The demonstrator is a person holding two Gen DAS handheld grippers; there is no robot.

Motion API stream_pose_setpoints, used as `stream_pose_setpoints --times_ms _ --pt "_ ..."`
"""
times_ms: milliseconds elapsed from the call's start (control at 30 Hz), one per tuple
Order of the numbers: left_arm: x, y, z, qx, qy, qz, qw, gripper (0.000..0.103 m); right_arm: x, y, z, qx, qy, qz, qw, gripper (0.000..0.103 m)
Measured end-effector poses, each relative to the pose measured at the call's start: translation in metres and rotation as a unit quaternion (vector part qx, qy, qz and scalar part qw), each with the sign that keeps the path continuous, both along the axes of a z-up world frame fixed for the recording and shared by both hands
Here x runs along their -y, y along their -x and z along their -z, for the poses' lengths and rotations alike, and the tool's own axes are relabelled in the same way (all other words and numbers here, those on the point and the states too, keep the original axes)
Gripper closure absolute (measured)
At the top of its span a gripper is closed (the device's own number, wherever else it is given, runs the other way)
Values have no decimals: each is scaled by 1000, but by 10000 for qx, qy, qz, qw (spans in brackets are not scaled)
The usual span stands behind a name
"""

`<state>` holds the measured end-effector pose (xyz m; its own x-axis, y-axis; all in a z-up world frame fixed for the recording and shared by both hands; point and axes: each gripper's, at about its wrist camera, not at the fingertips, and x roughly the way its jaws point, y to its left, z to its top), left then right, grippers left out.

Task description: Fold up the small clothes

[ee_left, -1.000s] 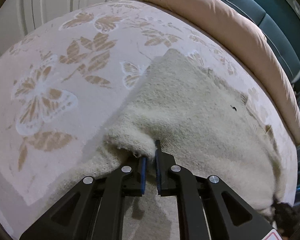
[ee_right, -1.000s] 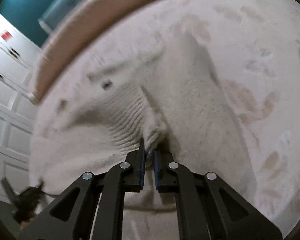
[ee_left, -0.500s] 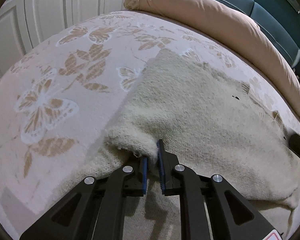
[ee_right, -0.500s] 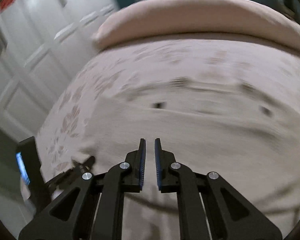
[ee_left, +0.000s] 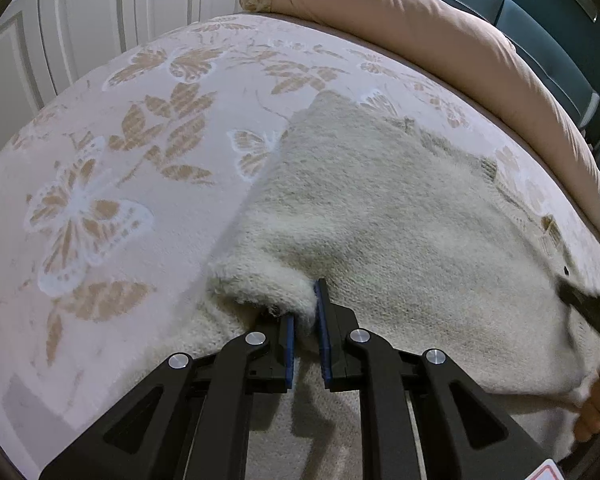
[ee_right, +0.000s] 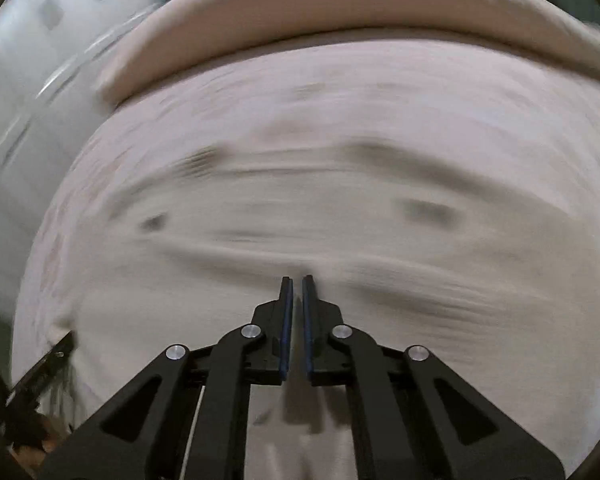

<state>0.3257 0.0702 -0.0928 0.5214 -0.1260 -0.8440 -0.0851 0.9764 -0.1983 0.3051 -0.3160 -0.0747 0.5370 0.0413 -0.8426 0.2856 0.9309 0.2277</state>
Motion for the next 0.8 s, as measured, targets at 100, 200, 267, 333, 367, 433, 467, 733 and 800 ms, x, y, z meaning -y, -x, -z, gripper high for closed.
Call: stream_pose_setpoints --times_ms 100,200,267,333,367,433,467,733,800 --pt "0 0 0 -1 -4 -20 10000 90 66 61 -15 63 229 881 9958 93" --pt "1 0 -1 -23 -37 -96 9999 90 89 99 -32 295 -39 1072 9938 83" --pt "2 -1 -2 -68 -84 -173 9998 90 82 101 -31 329 -258 963 9945 48" --pt "3 -3 -2 -129 -110 -212 9996 90 57 82 -16 223 -574 687 9957 46" --pt "3 -3 -3 -166 -117 -217 9996 90 49 76 -8 88 -638 572 9963 52" --pt "2 -5 -4 -275 -58 -226 9993 90 32 65 4 -259 -395 441 9979 92" --pt "0 -6 -5 -323 -15 -227 9992 90 30 65 -2 -161 -429 421 9981 92" --pt "-3 -9 -2 -448 56 -152 9989 88 60 76 11 -244 -330 852 9955 96" --pt "0 -10 -3 -456 -33 -139 9989 88 57 80 3 22 -372 850 9957 96"
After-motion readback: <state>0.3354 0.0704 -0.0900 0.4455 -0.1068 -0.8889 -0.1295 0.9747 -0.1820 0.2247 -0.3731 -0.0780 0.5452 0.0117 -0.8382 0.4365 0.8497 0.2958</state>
